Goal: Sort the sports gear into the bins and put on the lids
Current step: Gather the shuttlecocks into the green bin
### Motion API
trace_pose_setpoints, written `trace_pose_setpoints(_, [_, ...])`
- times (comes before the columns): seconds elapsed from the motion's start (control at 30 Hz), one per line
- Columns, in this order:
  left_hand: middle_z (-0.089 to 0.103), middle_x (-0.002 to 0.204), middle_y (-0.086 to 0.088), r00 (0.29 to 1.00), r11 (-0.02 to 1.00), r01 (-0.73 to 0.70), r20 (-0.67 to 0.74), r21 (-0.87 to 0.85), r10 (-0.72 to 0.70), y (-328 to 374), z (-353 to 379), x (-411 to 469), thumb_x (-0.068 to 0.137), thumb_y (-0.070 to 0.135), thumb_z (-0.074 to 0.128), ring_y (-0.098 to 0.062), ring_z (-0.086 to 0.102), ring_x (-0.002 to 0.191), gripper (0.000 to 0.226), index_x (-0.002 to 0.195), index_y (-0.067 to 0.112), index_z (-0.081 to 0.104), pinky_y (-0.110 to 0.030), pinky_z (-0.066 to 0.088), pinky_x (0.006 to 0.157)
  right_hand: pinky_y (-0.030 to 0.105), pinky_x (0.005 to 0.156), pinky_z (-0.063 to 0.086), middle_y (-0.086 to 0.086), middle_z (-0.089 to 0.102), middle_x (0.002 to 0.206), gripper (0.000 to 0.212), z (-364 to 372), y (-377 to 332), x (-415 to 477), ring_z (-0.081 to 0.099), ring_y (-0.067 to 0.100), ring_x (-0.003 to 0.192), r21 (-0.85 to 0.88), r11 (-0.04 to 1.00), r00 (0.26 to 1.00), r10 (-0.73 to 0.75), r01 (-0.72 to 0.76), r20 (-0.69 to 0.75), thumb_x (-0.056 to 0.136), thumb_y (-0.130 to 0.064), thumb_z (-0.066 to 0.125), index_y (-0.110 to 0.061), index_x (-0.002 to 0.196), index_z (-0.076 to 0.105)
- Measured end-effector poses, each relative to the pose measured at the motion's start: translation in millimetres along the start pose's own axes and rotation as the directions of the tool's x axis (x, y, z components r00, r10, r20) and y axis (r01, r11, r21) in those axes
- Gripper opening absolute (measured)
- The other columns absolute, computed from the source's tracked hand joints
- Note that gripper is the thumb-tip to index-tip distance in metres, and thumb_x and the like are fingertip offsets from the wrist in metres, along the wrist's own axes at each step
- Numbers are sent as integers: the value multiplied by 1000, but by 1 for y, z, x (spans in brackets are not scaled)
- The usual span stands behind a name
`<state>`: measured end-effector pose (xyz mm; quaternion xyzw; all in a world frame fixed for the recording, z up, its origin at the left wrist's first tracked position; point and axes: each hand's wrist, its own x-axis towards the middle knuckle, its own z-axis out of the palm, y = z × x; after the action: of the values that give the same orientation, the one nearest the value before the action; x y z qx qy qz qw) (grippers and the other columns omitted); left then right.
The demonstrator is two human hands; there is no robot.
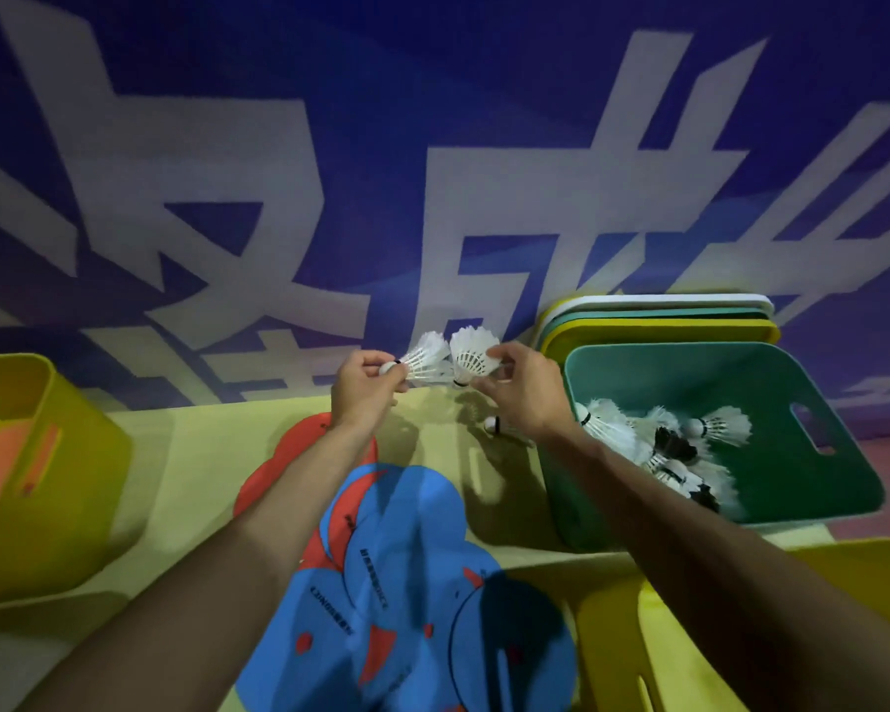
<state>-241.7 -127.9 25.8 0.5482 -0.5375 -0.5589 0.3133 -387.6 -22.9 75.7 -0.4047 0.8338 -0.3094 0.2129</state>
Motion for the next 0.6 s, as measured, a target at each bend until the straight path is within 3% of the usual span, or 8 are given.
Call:
trace_pose_setpoints(0.07, [65,86,-13,1000,992,25,-15,-124,-27,16,-1,-17,82,2,65,-9,62,56,16,96,7,58,-16,48,51,20,78,47,7,70,104,43,-16,-7,-10,66,15,91,13,997,997,-70,71,-36,83,-32,72,-9,117,63])
trace_pose_setpoints(0.17, [66,85,-13,1000,979,17,-11,-203,-20,36,-1,-42,80,-2,65,-16,61,64,21,96,9,57,-20,51,60,24,77,50,4,69,103,38,-44,-5,-25,64,12,88,42,993,990,-107,111,-96,86,-39,66,-10,109,65])
trace_pose_setpoints(0.3, [67,89,-11,998,981,-8,52,-192,18,53,11,-70,74,-2,70,-16,60,72,35,107,8,60,-21,50,66,23,73,45,-1,67,96,26,-85,17,-42,59,8,81,67,991,982,-100,112,-163,90,-37,61,-14,101,65])
trace_pose_setpoints(0.47, [66,81,-7,986,977,-23,160,-212,57,72,54,-111,84,4,67,-18,62,74,24,107,6,60,-28,53,76,34,85,51,2,65,104,27,-133,61,-60,61,16,96,92,993,971,-51,75,-232,89,-41,61,-16,99,64])
trace_pose_setpoints(0.6, [70,89,-8,967,993,-26,251,-113,54,74,91,-134,85,10,68,-18,66,82,18,103,7,65,-26,54,72,29,83,49,4,65,108,23,-164,96,-75,61,15,97,80,996,967,-27,48,-252,90,-39,61,-18,99,64])
